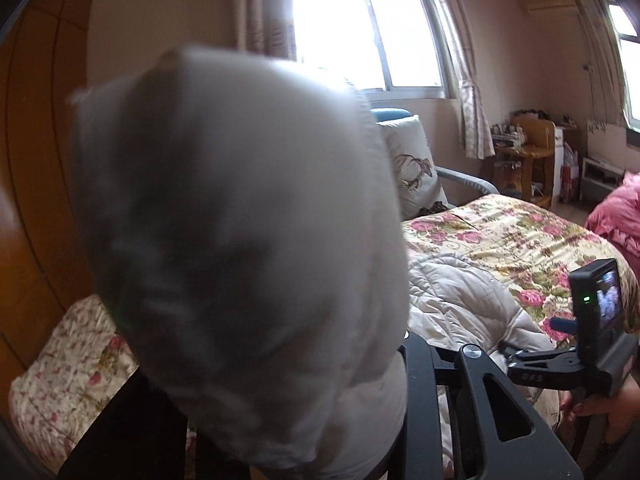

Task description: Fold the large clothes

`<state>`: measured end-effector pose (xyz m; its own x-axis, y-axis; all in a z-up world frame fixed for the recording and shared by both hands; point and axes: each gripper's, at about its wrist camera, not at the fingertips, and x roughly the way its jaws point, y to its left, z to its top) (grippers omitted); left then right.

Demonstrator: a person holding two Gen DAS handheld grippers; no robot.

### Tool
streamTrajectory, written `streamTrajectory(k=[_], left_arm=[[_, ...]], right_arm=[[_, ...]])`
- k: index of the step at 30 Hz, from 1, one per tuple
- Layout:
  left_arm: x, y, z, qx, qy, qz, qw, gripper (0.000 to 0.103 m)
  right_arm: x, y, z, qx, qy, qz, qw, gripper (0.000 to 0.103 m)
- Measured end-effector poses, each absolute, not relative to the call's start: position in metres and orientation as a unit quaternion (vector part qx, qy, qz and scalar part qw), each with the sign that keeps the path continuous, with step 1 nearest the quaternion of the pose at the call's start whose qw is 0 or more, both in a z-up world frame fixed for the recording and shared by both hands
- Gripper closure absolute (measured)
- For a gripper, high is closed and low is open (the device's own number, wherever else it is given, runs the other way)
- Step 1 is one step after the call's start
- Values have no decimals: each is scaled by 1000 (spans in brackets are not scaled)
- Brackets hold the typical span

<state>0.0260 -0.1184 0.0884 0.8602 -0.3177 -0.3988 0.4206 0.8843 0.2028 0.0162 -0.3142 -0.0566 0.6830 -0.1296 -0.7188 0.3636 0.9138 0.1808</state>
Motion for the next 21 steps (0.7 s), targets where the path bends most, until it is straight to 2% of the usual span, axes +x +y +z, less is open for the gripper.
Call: streamTrajectory(k=[13, 18, 21], left_arm=[[29, -200, 30, 260, 170, -253, 916, 70], [25, -214, -2, 306, 162, -277, 896, 62], [17, -221, -12, 337, 146, -284, 886, 52]], right_arm=[[18, -318, -69, 207, 361, -116, 902, 2], [13, -339, -64, 227, 371, -75, 897, 2], [-7, -367, -53, 242, 354, -69, 900, 2]])
